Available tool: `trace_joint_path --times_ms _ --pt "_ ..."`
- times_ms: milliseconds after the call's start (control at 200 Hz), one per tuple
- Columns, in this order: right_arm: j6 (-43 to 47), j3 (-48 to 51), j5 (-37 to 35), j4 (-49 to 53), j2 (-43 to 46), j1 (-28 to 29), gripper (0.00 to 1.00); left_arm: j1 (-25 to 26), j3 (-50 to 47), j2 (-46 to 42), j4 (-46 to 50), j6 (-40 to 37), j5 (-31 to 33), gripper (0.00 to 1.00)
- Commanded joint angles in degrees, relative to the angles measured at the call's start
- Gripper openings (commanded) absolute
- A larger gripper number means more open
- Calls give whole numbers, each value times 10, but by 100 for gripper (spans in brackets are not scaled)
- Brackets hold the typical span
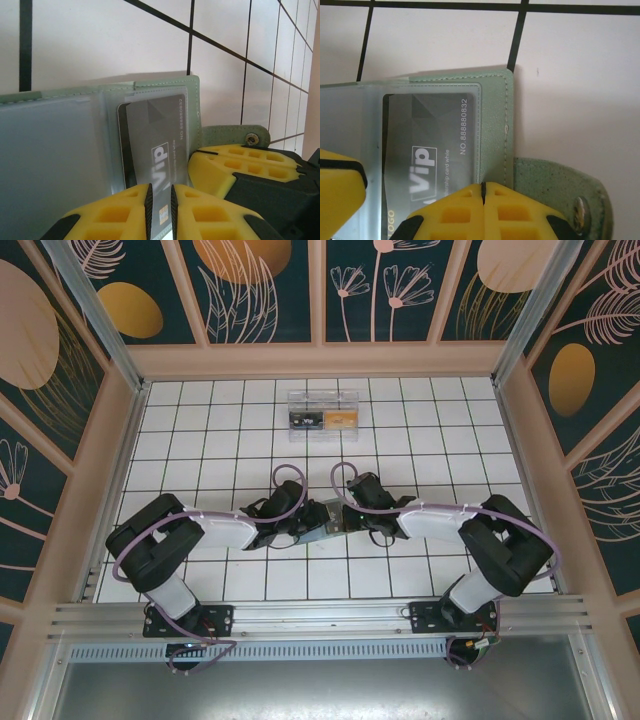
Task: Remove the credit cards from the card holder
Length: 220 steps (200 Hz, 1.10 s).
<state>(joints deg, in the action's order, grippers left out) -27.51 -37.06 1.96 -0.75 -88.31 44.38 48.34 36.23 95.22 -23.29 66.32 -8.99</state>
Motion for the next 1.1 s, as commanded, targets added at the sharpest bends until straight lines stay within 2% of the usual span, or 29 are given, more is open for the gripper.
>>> trace_joint_path --times_ms 0,320,771,881,1096 --pt "-4 -5 13 4 -19 9 1 3 8 8 18 5 5 21" --pt "-6 -4 9 7 -15 11 1 2 10 5 75 5 29 22" --pt "-8 -6 9 7 -13 15 1 2 10 25 40 6 7 21" --pt "-8 -5 9 8 -13 15 1 2 9 25 37 7 5 19" --pt "-9 -5 9 8 -14 15 1 2 4 22 28 10 3 8"
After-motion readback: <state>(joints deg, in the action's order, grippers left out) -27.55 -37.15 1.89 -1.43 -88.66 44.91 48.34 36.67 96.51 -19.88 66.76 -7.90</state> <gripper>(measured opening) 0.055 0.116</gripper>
